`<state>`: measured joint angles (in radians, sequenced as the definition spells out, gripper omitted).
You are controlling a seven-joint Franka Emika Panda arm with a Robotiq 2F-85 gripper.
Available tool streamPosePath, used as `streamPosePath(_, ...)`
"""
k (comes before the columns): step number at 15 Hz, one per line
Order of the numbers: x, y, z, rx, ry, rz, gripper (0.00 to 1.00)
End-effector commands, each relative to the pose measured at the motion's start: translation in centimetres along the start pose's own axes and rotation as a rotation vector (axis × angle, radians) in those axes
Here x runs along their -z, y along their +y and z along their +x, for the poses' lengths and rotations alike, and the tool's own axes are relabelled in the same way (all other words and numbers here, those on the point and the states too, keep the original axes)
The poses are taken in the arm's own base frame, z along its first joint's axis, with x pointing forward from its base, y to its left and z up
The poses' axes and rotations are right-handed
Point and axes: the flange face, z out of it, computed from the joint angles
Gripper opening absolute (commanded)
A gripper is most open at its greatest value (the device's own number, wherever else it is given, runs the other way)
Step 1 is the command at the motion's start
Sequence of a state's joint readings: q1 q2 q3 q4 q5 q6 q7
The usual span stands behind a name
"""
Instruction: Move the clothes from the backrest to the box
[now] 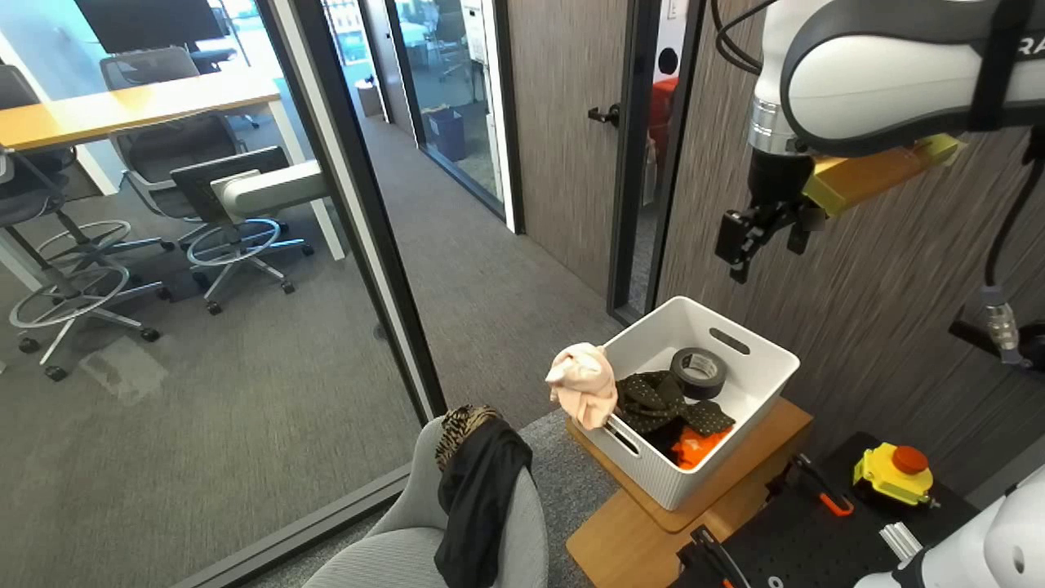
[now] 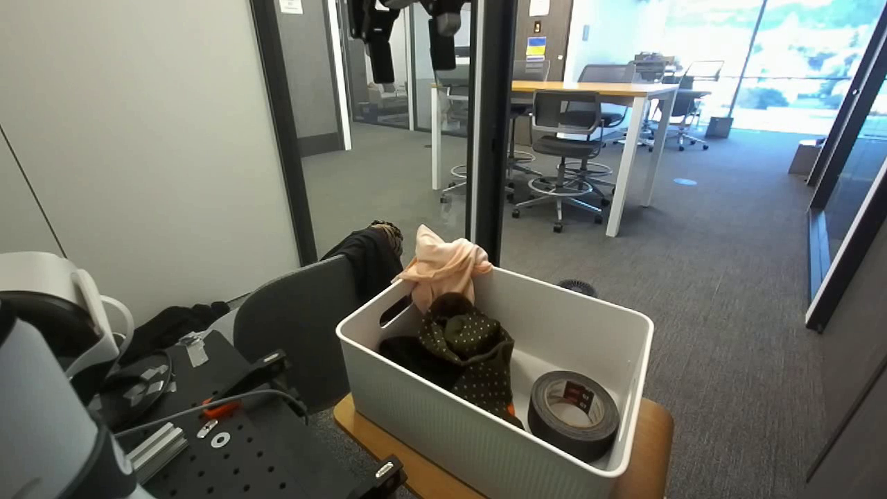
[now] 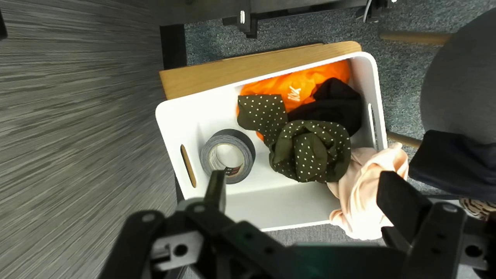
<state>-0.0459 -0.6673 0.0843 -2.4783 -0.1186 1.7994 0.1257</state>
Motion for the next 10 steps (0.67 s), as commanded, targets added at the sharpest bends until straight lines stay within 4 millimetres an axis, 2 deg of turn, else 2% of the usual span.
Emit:
streamPosePath(1, -0.6, -2.2, 1.1, 0.089, 0.031, 0.044, 1.00)
streamPosePath(10, -3.4, -13.0, 6.8, 0.554, 0.199, 0.092, 1.00)
